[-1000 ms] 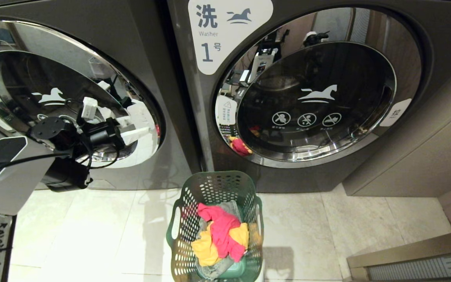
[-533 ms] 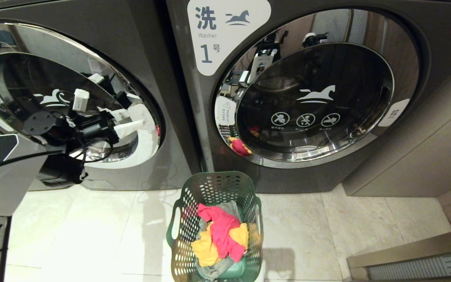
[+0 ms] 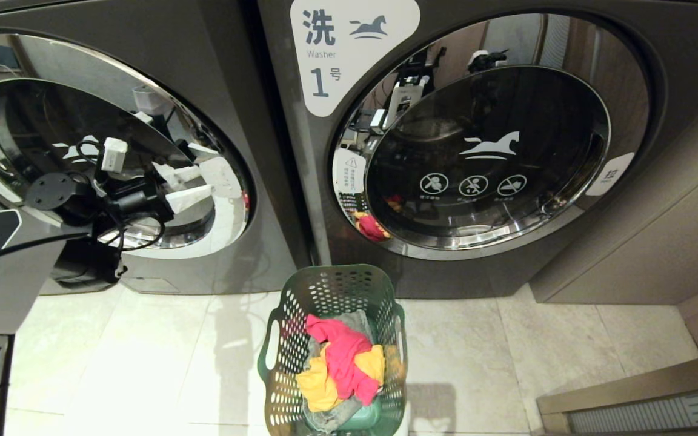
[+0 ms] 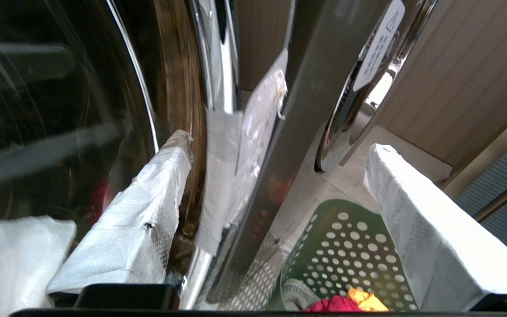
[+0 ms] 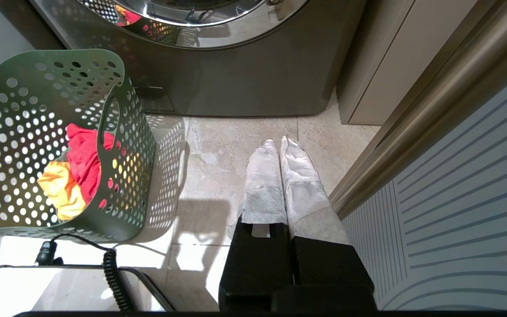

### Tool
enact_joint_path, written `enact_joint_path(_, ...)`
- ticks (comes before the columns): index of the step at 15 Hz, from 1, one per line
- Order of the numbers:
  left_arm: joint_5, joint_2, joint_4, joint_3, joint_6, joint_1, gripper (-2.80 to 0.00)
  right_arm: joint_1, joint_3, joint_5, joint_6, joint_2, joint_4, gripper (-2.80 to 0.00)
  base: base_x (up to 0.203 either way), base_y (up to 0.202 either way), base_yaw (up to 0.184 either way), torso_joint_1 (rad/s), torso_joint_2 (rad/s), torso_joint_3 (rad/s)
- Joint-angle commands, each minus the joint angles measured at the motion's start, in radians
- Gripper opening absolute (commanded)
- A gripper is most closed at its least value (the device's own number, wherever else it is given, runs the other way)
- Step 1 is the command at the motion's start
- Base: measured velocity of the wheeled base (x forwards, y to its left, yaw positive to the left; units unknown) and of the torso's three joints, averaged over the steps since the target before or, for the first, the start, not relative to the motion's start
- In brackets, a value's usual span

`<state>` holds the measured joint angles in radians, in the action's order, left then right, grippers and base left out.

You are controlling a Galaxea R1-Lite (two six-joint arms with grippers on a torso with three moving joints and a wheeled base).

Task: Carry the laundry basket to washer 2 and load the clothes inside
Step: Open the lid of the washing machine

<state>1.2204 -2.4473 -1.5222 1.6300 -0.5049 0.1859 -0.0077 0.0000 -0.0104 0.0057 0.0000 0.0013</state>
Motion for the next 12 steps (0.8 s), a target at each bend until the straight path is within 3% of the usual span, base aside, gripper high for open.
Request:
enact_joint_path(1, 0.010, 0.019, -0.008, -0.052, 0.020, 0.009, 0.00, 0.000, 0.000, 0.000, 0.000, 0.000, 0.000, -2.80, 0.000, 0.000, 0.000, 0.000, 0.00, 0.000)
enact_joint_path(8, 0.011, 0.156, -0.008, -0.294, 0.091, 0.037, 0.00, 0.000, 0.000, 0.000, 0.000, 0.001, 0.000, -2.80, 0.000, 0.000, 0.000, 0.000, 0.00, 0.000)
enact_joint_path(12, 0.008, 0.140, -0.008, -0.300, 0.131, 0.030, 0.00, 0.000, 0.000, 0.000, 0.000, 0.002, 0.000, -2.80, 0.000, 0.000, 0.000, 0.000, 0.00, 0.000)
